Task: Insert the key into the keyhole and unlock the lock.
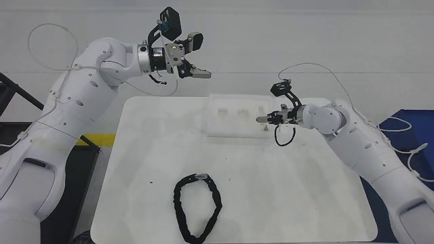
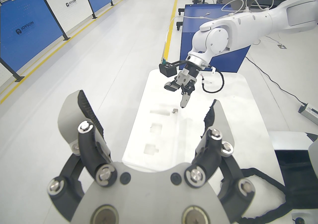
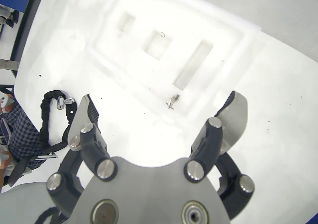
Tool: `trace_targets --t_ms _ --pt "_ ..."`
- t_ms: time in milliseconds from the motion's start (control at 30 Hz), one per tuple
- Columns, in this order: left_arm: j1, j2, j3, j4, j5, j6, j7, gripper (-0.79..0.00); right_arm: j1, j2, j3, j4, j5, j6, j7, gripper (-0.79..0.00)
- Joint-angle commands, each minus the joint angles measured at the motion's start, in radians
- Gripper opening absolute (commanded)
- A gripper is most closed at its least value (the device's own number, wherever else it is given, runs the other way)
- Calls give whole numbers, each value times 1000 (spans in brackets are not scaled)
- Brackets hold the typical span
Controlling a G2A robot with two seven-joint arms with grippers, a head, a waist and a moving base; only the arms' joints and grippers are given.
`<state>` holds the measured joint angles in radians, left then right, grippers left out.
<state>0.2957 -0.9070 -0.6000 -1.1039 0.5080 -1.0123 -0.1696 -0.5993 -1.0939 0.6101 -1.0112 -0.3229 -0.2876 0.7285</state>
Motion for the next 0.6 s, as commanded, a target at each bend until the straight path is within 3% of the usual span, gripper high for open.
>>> trace_targets --t_ms 0,267,567 --pt "0 0 0 0 0 0 0 0 -5 -10 -11 1 -3 29 7 0" --pt "0 0 0 0 0 0 0 0 -14 -41 -37 17 -27 84 25 0" --pt "0 0 0 0 0 0 0 0 -15 -42 -37 16 -26 84 25 0"
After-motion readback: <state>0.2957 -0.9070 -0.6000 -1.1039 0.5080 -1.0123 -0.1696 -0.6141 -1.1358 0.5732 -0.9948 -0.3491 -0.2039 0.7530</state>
